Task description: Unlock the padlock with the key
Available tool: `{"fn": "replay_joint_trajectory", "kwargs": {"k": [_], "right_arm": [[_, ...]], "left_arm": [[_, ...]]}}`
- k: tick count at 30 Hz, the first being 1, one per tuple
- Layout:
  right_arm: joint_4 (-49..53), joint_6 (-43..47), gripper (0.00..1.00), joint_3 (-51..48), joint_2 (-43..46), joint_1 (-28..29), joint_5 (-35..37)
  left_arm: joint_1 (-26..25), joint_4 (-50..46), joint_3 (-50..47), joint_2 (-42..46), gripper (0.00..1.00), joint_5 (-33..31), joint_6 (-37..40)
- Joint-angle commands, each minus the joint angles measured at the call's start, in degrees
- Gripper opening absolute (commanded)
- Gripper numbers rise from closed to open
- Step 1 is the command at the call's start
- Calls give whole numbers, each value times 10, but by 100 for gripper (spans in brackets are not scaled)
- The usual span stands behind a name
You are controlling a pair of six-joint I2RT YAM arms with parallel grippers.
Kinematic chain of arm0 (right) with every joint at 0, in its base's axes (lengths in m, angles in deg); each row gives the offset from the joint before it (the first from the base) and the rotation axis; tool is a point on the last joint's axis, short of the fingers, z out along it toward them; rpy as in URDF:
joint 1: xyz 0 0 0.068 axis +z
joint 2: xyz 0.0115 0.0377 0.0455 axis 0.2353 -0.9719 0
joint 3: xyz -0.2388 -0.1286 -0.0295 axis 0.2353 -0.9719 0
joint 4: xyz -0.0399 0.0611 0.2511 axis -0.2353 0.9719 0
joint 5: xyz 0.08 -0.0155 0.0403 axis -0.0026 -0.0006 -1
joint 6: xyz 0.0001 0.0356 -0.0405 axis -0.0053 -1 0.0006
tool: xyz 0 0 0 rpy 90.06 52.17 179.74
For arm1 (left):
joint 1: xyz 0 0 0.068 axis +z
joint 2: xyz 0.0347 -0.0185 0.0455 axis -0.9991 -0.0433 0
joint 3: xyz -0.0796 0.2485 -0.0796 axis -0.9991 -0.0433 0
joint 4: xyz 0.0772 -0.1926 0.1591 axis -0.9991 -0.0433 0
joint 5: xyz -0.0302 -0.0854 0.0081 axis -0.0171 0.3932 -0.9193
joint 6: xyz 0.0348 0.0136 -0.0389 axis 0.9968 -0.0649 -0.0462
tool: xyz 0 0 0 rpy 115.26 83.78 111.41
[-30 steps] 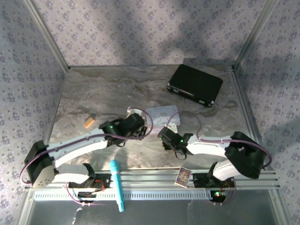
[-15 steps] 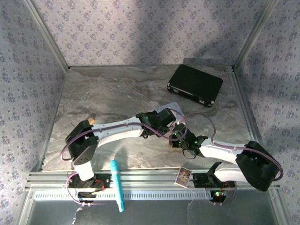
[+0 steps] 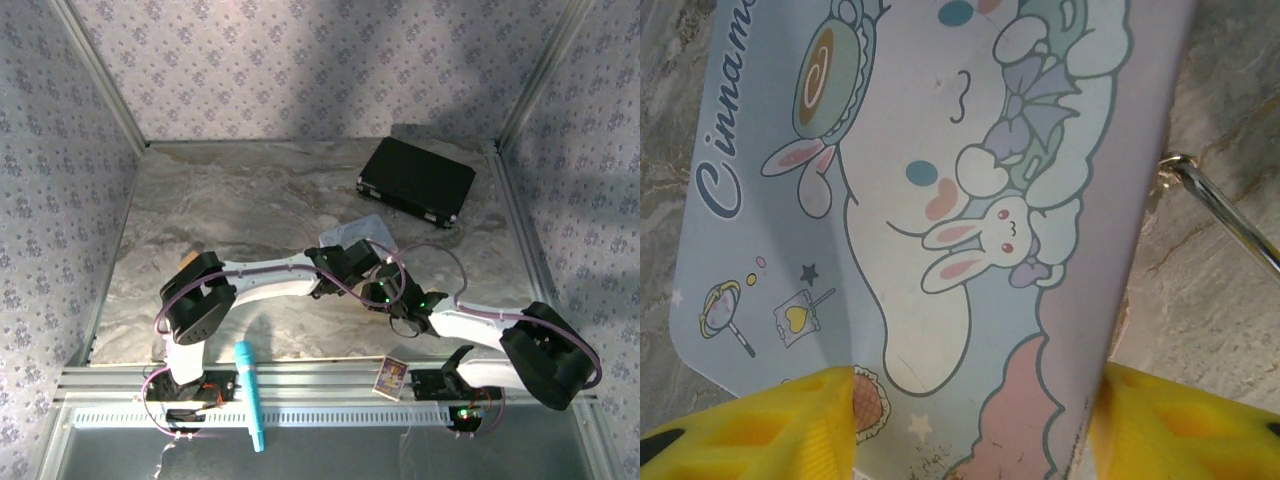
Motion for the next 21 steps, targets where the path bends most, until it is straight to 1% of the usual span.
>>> {"fn": "replay_joint_trajectory", "kwargs": {"k": [1, 3, 5, 8, 11, 15, 18, 21], "right_arm": [[-125, -69, 17, -30, -46, -16, 19], [-126, -75, 16, -19, -41, -16, 34], [-120, -71, 16, -12, -33, -32, 44], [-117, -63, 16, 0, -38, -58, 26], [-127, -66, 15, 5, -42, -78, 9], [-128, -70, 15, 10, -30, -95, 0], [-111, -66, 15, 21, -19, -105, -12], [-100, -63, 15, 22, -16, -114, -8]], "left_arm": [[1, -6, -48, -20, 49, 65, -4], [-1, -14, -53, -34, 46, 73, 0], [-6, -19, -57, -46, 45, 69, -1], [-11, -9, -72, -44, 44, 86, -2], [-12, -4, -84, -39, 38, 103, 7], [-12, -4, -90, -44, 38, 107, 10], [-12, -5, -91, -45, 38, 111, 10], [-11, -7, -94, -41, 38, 111, 17]]}}
